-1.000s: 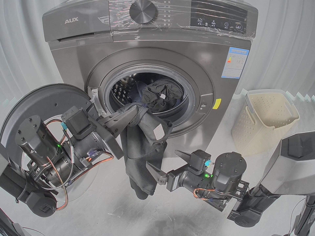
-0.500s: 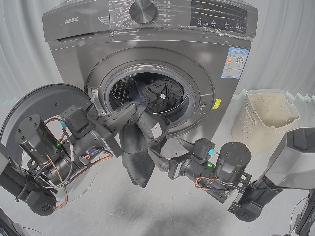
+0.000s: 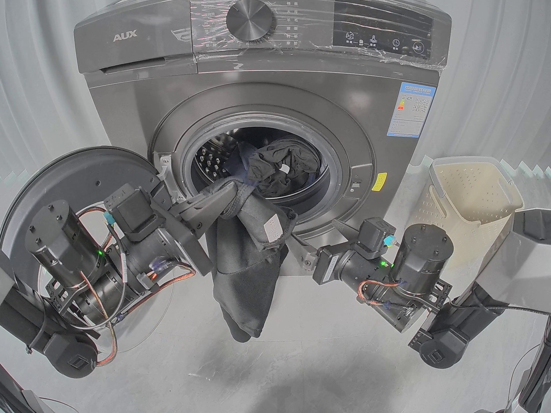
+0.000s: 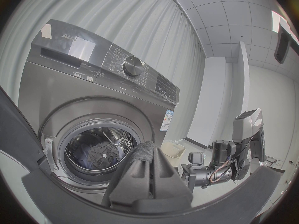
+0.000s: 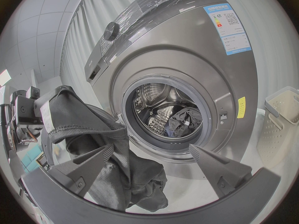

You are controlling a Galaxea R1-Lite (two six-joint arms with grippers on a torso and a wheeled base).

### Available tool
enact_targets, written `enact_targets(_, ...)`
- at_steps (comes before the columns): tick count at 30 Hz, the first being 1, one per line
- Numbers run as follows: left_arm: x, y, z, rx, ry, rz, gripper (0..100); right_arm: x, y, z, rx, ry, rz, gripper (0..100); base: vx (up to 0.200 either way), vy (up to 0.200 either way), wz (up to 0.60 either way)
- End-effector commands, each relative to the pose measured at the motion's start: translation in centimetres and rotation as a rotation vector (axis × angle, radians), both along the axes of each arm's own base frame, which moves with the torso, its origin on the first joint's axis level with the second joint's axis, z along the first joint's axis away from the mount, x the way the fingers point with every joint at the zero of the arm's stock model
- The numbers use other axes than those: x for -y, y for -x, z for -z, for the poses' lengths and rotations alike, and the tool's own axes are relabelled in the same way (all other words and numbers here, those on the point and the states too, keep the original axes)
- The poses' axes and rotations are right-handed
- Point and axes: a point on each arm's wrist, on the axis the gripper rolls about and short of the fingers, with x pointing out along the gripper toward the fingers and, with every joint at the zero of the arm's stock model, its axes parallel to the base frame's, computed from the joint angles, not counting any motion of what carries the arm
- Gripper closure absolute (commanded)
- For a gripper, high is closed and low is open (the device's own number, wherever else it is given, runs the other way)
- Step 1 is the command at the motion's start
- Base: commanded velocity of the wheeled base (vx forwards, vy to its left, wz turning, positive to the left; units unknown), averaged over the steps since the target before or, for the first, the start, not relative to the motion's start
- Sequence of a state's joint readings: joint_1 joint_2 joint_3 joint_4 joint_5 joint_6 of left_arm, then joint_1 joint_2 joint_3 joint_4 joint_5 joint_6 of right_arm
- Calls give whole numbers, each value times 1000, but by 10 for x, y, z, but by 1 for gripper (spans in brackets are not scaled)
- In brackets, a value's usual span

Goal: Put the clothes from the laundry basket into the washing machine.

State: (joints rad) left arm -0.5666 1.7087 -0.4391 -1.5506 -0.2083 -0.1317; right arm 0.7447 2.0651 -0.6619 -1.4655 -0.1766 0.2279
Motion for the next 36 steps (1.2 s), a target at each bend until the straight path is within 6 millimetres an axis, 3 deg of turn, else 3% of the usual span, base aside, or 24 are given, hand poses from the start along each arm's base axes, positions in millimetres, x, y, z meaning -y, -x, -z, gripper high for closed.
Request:
enact_targets(1,1,1,0,0,0,4,100,-5,-4,4,0,5,-4,0,0,0,0)
enact_targets(16,1,0,2,-8,-5,3,100,-35,17,9,12,3,-114,0,0,0,0)
enact_targets(36,0,2,0,-1,-3,12,100,-56,3,15,46,-44,-128,0,0,0,0)
